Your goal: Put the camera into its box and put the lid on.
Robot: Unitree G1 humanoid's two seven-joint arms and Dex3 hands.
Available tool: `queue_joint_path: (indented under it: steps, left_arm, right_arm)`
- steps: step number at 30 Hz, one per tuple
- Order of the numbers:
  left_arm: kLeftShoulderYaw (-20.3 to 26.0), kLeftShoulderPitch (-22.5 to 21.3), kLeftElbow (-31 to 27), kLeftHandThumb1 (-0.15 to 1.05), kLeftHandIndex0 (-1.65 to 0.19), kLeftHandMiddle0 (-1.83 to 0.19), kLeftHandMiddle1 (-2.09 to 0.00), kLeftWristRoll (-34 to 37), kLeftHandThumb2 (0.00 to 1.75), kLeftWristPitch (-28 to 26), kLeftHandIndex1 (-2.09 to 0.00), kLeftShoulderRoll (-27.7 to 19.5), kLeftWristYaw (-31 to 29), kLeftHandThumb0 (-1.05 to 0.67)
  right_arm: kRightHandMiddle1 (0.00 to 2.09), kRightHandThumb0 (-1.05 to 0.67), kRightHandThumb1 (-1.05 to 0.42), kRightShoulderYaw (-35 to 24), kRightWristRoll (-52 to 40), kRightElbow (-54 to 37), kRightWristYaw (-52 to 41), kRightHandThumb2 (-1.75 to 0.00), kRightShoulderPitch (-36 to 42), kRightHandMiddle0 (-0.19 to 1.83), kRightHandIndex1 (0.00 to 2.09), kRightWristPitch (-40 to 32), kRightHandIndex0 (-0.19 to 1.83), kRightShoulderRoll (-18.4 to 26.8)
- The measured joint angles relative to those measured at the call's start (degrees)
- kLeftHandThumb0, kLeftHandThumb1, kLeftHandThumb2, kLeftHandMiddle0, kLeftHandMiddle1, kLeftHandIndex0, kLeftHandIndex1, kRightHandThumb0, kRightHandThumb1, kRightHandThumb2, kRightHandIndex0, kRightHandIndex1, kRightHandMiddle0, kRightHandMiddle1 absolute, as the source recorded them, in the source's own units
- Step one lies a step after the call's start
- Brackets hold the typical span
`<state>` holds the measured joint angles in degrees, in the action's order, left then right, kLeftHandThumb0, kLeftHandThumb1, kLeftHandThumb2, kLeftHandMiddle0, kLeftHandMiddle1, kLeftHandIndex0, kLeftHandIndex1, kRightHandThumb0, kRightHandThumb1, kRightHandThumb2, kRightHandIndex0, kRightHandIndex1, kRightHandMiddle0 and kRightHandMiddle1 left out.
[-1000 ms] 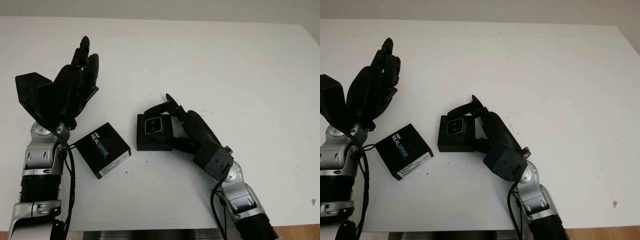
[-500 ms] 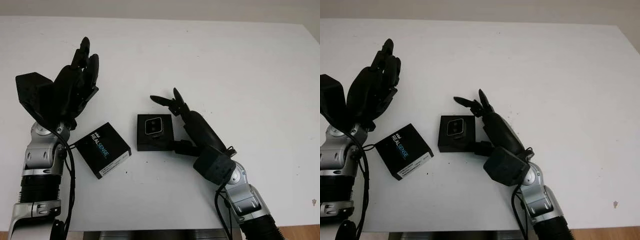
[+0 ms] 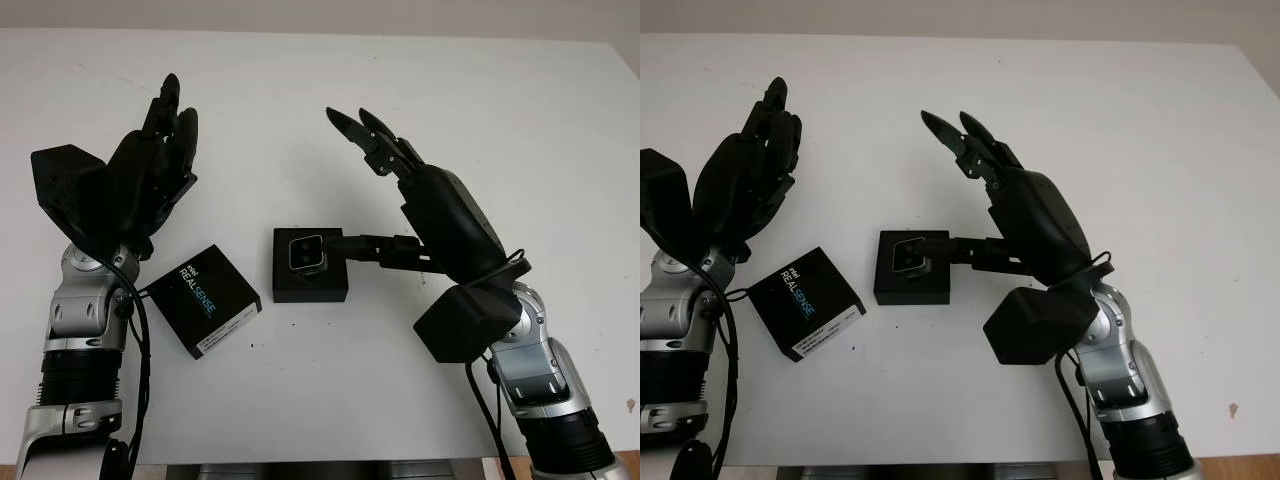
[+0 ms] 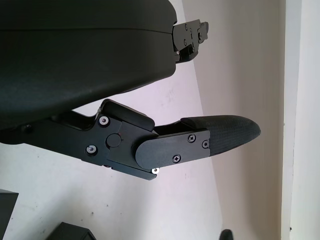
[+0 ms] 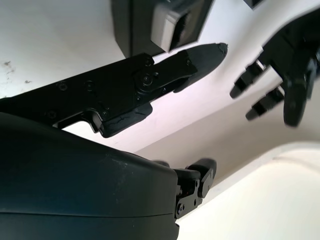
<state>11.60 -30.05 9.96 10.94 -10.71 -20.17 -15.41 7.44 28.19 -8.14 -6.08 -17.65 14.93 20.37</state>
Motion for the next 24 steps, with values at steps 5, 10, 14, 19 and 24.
queue_joint_path:
  steps: [5,10,14,19,24]
  left_arm:
    - [0.0,0.0,0.0,1.05,0.19,0.19,0.00,0.0,0.59,0.0,0.00,0.0,0.0,-0.81]
    - [0.0,0.0,0.0,1.05,0.19,0.19,0.00,0.0,0.60,0.1,0.00,0.0,-0.1,-0.80]
    - [0.0,0.0,0.0,1.05,0.19,0.19,0.00,0.0,0.60,0.6,0.00,0.0,-0.2,-0.80]
    - [0.0,0.0,0.0,1.05,0.19,0.19,0.00,0.1,0.59,0.5,0.00,0.0,-0.2,-0.81]
    - [0.0,0.0,-0.1,1.05,0.19,0.19,0.00,0.4,0.59,0.1,0.00,0.0,-0.1,-0.80]
  right_arm:
    - [0.71,-0.65,-1.05,1.0,4.0,-0.9,-1.7,-0.31,0.0,0.15,0.23,4.8,0.36,4.9]
    - [0.70,-0.64,-1.05,1.3,4.9,-0.9,-3.3,-0.38,0.0,0.23,0.19,7.0,0.41,7.2]
    - [0.74,-0.66,-1.05,1.5,5.2,-0.8,-3.7,-0.40,0.0,0.36,0.18,7.8,0.45,8.0]
    - [0.89,-0.69,-1.05,1.6,6.5,0.5,-3.3,-0.41,0.0,0.50,0.14,8.9,0.44,8.2]
    - [1.04,-0.70,-1.05,1.8,7.4,1.3,-3.0,-0.42,0.0,0.55,0.12,9.7,0.44,8.4]
